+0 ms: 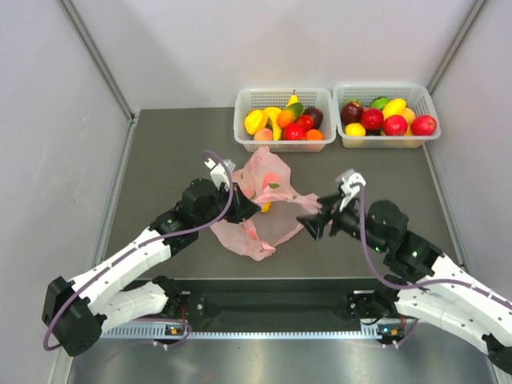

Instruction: Untie the knot of the plastic bag and take out the fruit

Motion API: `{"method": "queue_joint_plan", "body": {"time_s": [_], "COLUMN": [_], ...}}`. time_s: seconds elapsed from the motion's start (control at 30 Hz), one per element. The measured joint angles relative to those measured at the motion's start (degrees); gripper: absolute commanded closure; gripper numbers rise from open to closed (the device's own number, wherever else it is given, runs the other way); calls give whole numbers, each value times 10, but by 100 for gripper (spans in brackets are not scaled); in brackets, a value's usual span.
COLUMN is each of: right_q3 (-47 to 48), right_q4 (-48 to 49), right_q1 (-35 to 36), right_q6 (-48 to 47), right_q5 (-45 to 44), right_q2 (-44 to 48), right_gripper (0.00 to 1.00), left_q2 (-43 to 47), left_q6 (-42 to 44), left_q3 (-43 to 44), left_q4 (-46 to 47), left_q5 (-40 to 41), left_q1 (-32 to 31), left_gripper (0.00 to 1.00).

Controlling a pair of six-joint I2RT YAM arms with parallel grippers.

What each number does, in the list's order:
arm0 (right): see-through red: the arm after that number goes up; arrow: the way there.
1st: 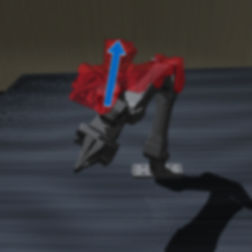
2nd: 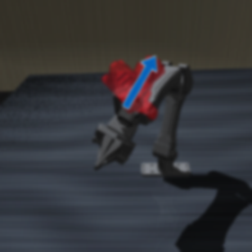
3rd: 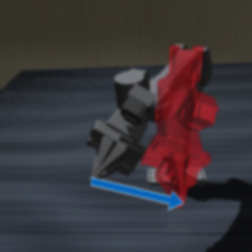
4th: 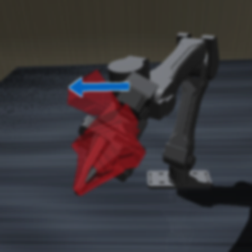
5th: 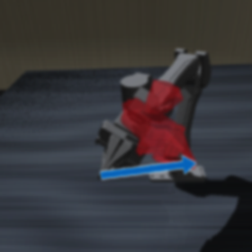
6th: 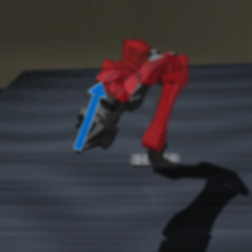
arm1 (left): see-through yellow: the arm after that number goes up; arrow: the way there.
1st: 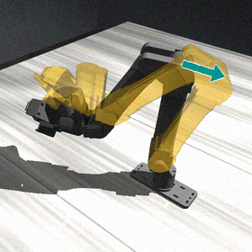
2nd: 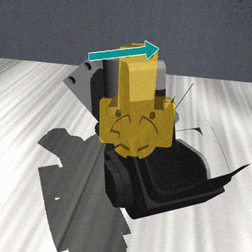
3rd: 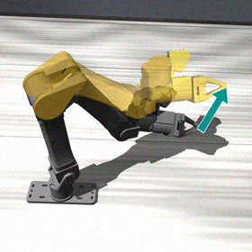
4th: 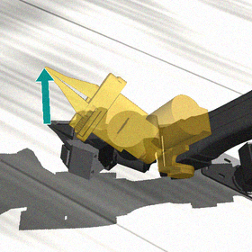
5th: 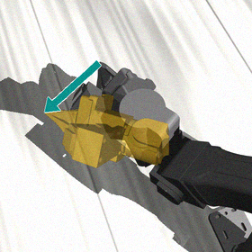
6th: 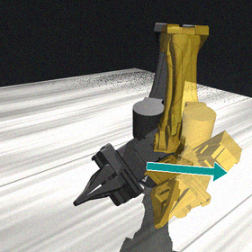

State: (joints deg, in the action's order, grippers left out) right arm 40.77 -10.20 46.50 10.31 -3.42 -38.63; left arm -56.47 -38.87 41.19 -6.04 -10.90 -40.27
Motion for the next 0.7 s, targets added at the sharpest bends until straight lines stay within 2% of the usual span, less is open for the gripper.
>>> {"method": "queue_joint_plan", "body": {"time_s": [0.1, 0.23, 0.33, 0.37, 0.43, 0.53, 0.57, 0.67, 0.7], "right_q3": [-57, -111, -141, -146, -149, -149, -147, -127, -114], "right_q4": [-18, -4, 25, 36, 67, 122, 144, 199, 216], "right_q1": [60, 113, 124, 125, 126, 127, 127, 127, 127], "right_q6": [27, 58, 78, 84, 94, 100, 100, 103, 104], "right_q5": [31, 50, 48, 39, 13, -25, -35, -67, -77], "right_q2": [61, 95, 52, 25, -39, -129, -159, -257, -291], "right_gripper": [26, 44, 64, 76, 80, 65, 47, 30, 27], "left_q2": [-9, -33, -37, -37, -37, -37, -37, -37, -37], "left_q6": [0, -2, -2, -2, -4, -5, -5, -5, -5], "left_q3": [5, 22, 30, 32, 37, 46, 49, 59, 61], "left_q4": [-8, -18, -21, -22, -22, -25, -28, -32, -33], "left_q5": [-2, -7, -9, -8, -8, -8, -8, -8, -8], "left_q1": [0, 0, 0, 0, 0, 0, 0, 0, 0], "left_gripper": [100, 100, 100, 100, 100, 100, 100, 100, 100]}}
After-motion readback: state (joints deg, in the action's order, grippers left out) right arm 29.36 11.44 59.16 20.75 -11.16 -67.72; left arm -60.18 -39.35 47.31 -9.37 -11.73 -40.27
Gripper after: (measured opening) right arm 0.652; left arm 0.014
